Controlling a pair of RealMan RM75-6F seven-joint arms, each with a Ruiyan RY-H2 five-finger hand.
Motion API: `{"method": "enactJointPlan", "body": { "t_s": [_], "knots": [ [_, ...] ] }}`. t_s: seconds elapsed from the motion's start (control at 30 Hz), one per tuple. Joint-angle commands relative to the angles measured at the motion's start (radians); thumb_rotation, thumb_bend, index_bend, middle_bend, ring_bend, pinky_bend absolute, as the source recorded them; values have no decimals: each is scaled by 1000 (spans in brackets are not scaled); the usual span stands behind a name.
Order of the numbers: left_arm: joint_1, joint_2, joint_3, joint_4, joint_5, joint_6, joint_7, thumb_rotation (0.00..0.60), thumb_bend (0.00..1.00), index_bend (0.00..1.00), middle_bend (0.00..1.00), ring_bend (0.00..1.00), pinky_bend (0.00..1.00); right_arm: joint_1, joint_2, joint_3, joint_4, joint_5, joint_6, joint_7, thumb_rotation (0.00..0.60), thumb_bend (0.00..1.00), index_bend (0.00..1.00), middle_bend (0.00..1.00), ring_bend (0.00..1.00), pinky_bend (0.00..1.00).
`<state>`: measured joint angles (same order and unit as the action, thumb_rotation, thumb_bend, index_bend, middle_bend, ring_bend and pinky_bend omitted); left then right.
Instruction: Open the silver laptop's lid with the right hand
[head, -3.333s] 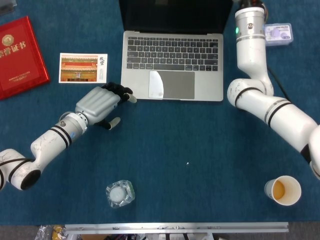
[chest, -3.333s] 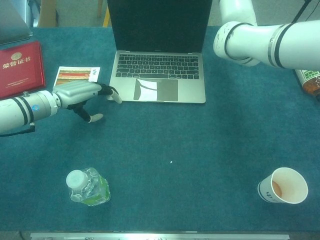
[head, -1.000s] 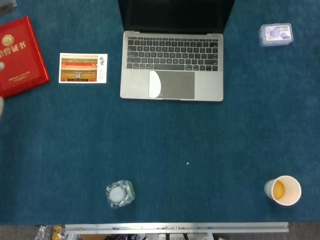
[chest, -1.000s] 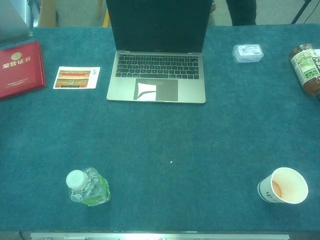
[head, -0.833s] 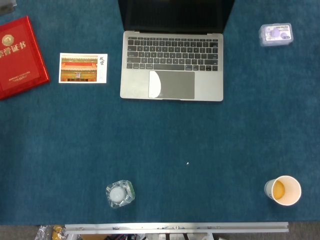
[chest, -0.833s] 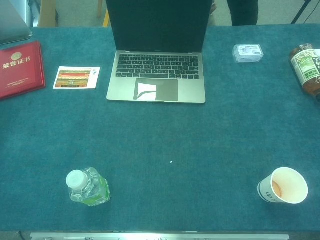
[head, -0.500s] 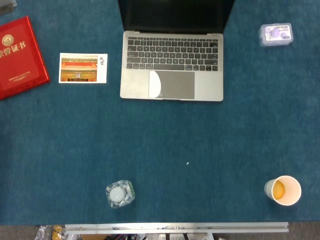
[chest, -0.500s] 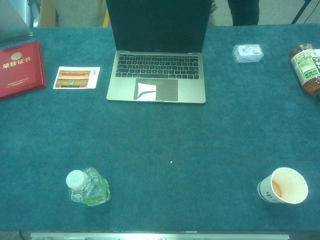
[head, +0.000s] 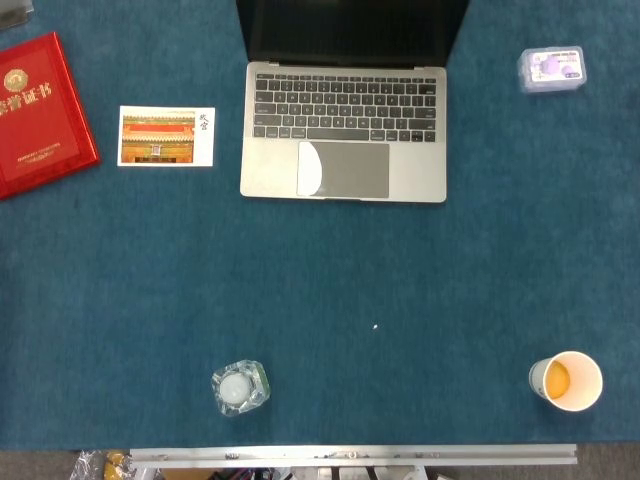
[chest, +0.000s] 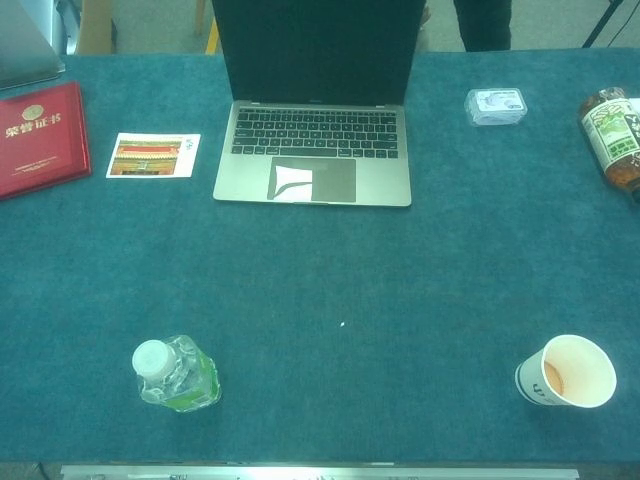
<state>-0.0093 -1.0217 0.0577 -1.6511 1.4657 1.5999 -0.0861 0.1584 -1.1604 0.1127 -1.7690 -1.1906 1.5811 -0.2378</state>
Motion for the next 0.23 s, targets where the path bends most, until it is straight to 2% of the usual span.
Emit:
{"method": "enactJointPlan", "body": {
  "t_s": [0.03,0.23],
  "knots": [
    [-1,-3,-8,6,0,-8,-5,600,417,212,166,89,70,-8,2,3,-9,-7,5,-2,600,100,116,230,81,191],
    [-7,-9,-23,14,10,-23,-13,600,416,212,166,89,70,-30,8,12,-23,-22,24,-8,600,100,116,230,81,191]
  ]
}}
